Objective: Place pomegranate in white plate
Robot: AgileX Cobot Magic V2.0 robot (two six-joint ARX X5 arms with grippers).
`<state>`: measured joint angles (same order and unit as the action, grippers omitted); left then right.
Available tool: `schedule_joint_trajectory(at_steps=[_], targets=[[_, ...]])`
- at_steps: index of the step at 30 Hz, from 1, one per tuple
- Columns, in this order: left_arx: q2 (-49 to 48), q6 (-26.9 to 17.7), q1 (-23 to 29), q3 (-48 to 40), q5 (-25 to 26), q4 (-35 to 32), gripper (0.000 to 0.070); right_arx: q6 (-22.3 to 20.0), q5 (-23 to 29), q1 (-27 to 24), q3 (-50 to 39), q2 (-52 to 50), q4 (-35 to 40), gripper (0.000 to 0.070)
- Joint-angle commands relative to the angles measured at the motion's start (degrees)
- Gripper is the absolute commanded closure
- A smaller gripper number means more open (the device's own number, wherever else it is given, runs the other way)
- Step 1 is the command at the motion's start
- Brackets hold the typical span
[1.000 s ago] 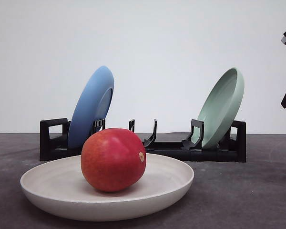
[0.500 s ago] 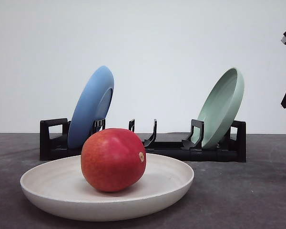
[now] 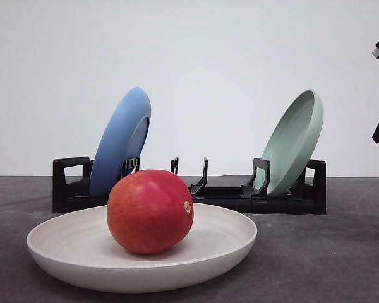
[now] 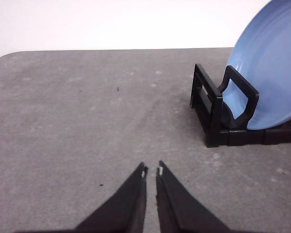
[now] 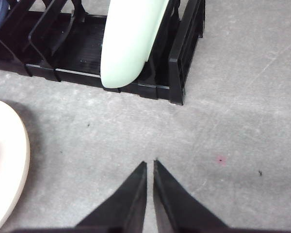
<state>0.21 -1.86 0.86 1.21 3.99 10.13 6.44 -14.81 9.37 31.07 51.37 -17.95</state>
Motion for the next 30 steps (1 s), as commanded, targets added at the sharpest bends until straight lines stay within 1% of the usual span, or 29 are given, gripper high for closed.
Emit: schedule_joint_trajectory(at_steps=[1, 8, 17, 20, 22, 25, 28, 30], targets=[[0.0, -0.6, -0.1, -0.5, -0.2, -0.7, 0.0683, 0.2, 0.0, 0.2, 0.0, 0.2, 0.4, 0.0683], [0.0, -0.6, -0.1, -0.5, -0.2, -0.8, 0.0683, 0.2, 0.0, 0.2, 0.0, 0.2, 0.8, 0.0683], [0.0, -0.6, -0.1, -0.5, -0.2, -0.7, 0.0683, 0.2, 0.0, 0.2, 0.0, 0.2, 3.7, 0.0683], [0.0, -0.6, -0.1, -0.5, -0.2, -0.8, 0.0683, -4.0, 0.7, 0.2, 0.0, -1.8, 4.2, 0.0683], [0.0, -0.6, -0.1, -0.5, -0.2, -0.7, 0.0683, -6.2, 2.4, 0.2, -0.6, -4.6, 4.2, 0.0683], [0.0, -0.6, -0.1, -0.5, -0.2, -0.8, 0.0683, -7.8, 8.6, 0.0, -3.7, -10.9, 5.3, 0.0683], [0.0, -0.6, -0.1, -0.5, -0.2, -0.8, 0.0683, -6.7, 15.2, -1.0, -9.2, -19.4, 6.4, 0.0683], [0.0, -0.6, -0.1, -0.5, -0.2, -0.8, 0.0683, -5.5, 17.4, -2.0, -12.7, -24.8, 6.4, 0.0683]])
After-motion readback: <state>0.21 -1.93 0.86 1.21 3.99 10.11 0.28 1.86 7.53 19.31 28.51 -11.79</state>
